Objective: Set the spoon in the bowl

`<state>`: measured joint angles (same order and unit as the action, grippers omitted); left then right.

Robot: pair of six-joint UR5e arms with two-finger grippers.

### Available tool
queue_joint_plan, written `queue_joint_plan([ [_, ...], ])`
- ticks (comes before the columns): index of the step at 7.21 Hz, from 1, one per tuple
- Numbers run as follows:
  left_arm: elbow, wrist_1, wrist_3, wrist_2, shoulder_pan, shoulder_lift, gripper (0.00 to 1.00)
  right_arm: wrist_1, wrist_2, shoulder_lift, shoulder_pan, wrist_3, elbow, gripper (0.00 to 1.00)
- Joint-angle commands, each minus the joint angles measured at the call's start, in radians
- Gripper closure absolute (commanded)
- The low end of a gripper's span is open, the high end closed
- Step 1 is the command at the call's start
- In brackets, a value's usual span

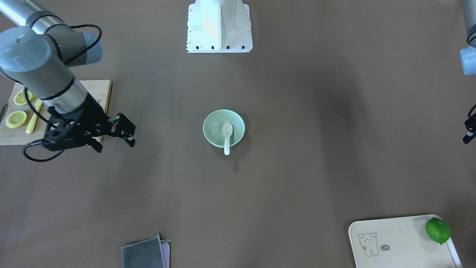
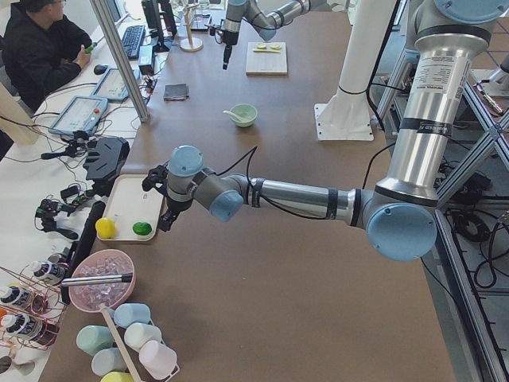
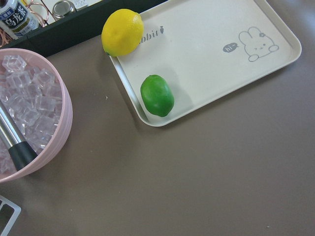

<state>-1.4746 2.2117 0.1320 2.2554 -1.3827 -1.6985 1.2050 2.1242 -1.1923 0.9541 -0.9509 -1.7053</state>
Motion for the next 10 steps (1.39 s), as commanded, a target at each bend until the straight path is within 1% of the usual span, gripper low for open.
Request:
queue_joint_plan([
  [1, -0.003, 0.028, 0.004, 0.000, -0.003, 0.025, 0.02, 0.005, 0.099, -0.142, 0.227, 0.224, -0.002, 0.00],
  [2, -0.004, 0.022, 0.006, 0.004, -0.004, 0.025, 0.02, 0.014, 0.276, -0.215, 0.400, 0.408, 0.039, 0.00],
  [3, -0.004, -0.009, 0.006, 0.004, -0.006, 0.025, 0.02, 0.015, 0.372, -0.319, 0.542, 0.581, 0.068, 0.00],
  [4, -0.003, -0.056, 0.006, -0.002, -0.007, 0.025, 0.02, 0.037, 0.373, -0.395, 0.587, 0.704, 0.075, 0.00],
  [5, -0.004, -0.105, 0.005, 0.000, -0.047, 0.016, 0.02, 0.112, 0.331, -0.438, 0.604, 0.775, 0.072, 0.00],
  [6, -0.006, -0.150, 0.001, 0.006, -0.074, 0.011, 0.02, 0.210, 0.303, -0.440, 0.609, 0.820, 0.066, 0.00],
  [7, -0.015, -0.200, 0.001, 0.010, -0.107, 0.010, 0.02, 0.276, 0.298, -0.438, 0.611, 0.869, 0.064, 0.00],
  [8, -0.035, -0.286, 0.001, 0.041, -0.119, 0.007, 0.02, 0.341, 0.295, -0.437, 0.638, 0.936, 0.061, 0.00],
  [9, -0.076, -0.385, 0.003, 0.050, -0.142, 0.006, 0.02, 0.404, 0.284, -0.432, 0.650, 0.946, 0.046, 0.00],
  [10, -0.132, -0.505, 0.003, 0.091, -0.145, -0.001, 0.02, 0.454, 0.237, -0.432, 0.663, 0.960, 0.008, 0.00],
])
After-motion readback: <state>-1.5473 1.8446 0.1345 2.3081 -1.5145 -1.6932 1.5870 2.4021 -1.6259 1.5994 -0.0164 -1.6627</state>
